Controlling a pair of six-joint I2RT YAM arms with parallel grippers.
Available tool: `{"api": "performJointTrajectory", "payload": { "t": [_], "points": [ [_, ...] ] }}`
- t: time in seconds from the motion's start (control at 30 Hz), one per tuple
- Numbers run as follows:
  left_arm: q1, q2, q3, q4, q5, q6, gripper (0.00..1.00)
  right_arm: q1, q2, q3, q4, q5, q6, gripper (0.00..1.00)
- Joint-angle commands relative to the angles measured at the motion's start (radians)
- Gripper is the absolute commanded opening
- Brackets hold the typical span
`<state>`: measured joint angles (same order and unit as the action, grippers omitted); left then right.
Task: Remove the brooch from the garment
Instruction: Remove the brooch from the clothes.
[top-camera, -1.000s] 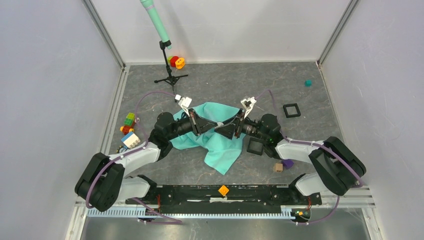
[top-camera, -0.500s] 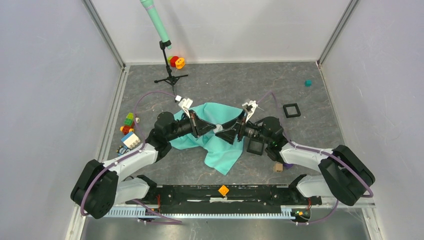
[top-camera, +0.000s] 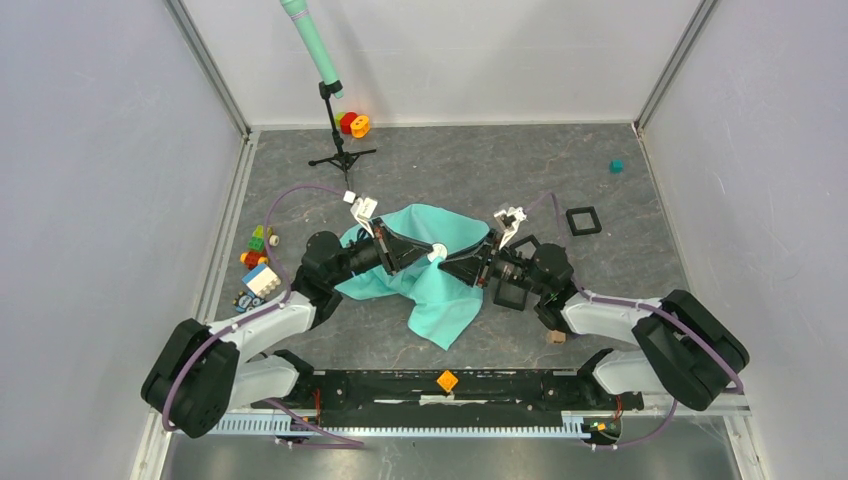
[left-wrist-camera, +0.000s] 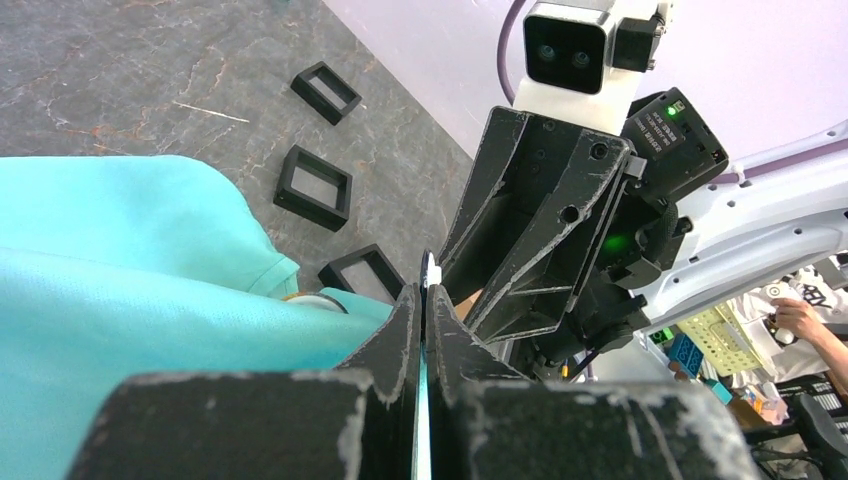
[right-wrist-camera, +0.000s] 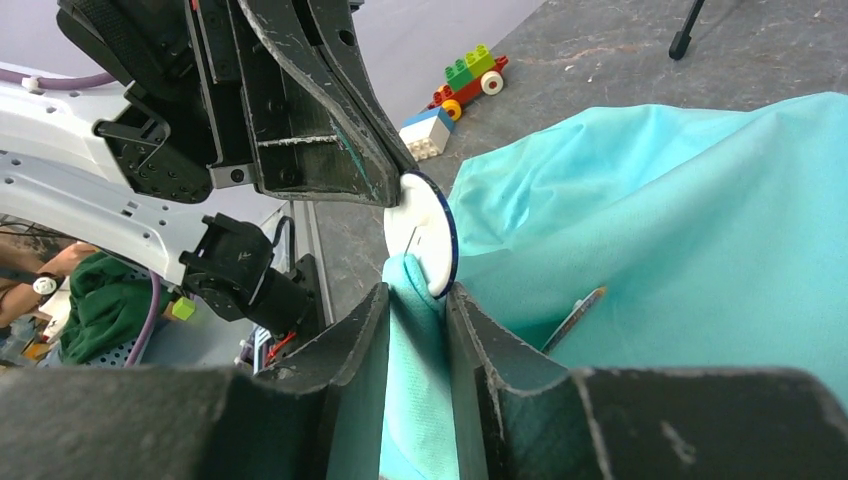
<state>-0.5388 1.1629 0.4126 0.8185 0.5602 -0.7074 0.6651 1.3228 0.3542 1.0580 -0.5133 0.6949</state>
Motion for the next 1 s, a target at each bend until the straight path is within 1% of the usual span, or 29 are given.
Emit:
{"api": "performJointTrajectory", "payload": {
  "t": [0.0, 0.1, 0.2, 0.23, 0.27, 0.3, 0.4, 0.57, 0.63, 0.77, 0.83, 0.9, 0.97],
  "points": [
    [0.002, -0.031, 0.005, 0.024, -0.004, -0.004, 0.02, -0.001, -0.041, -0.011, 0.091, 0.008, 0.01, 0.32],
    [0.002, -0.043, -0.003, 0.013, -0.014, 0.003, 0.02, -0.001, -0.057, -0.012, 0.081, 0.019, 0.006, 0.31],
    [0.001, -0.045, -0.006, 0.015, -0.005, -0.008, 0.03, -0.002, -0.06, -0.005, 0.071, 0.019, 0.006, 0.14],
    [0.002, -0.043, -0.006, 0.015, 0.007, -0.015, 0.08, -0.003, -0.057, 0.001, 0.066, 0.015, 0.007, 0.09],
    [0.002, -0.041, -0.003, 0.006, 0.021, -0.02, 0.16, -0.002, -0.055, 0.01, 0.059, 0.012, 0.008, 0.05],
    [0.002, -0.04, 0.001, -0.006, 0.032, -0.021, 0.21, -0.003, -0.051, 0.016, 0.051, 0.008, 0.009, 0.01],
    [0.002, -0.043, -0.003, -0.016, 0.054, -0.023, 0.28, -0.002, -0.047, 0.033, 0.026, -0.007, 0.005, 0.0],
    [0.008, -0.071, -0.029, -0.003, 0.087, -0.036, 0.36, -0.007, -0.063, 0.033, -0.026, -0.01, -0.013, 0.0],
    [0.014, -0.08, -0.047, 0.024, 0.117, -0.047, 0.44, -0.013, -0.069, 0.033, -0.027, -0.029, -0.003, 0.0],
    [0.028, -0.085, -0.093, 0.143, 0.161, -0.098, 0.61, -0.022, -0.074, 0.04, -0.028, -0.078, 0.046, 0.0],
    [0.035, -0.076, -0.114, 0.208, 0.173, -0.12, 0.64, -0.027, -0.081, 0.052, -0.053, -0.1, 0.071, 0.0],
    [0.037, -0.063, -0.125, 0.26, 0.18, -0.121, 0.68, -0.027, -0.088, 0.077, -0.113, -0.121, 0.072, 0.0],
    [0.037, -0.049, -0.124, 0.299, 0.183, -0.119, 0.68, -0.027, -0.101, 0.097, -0.163, -0.135, 0.076, 0.0]
  ]
}}
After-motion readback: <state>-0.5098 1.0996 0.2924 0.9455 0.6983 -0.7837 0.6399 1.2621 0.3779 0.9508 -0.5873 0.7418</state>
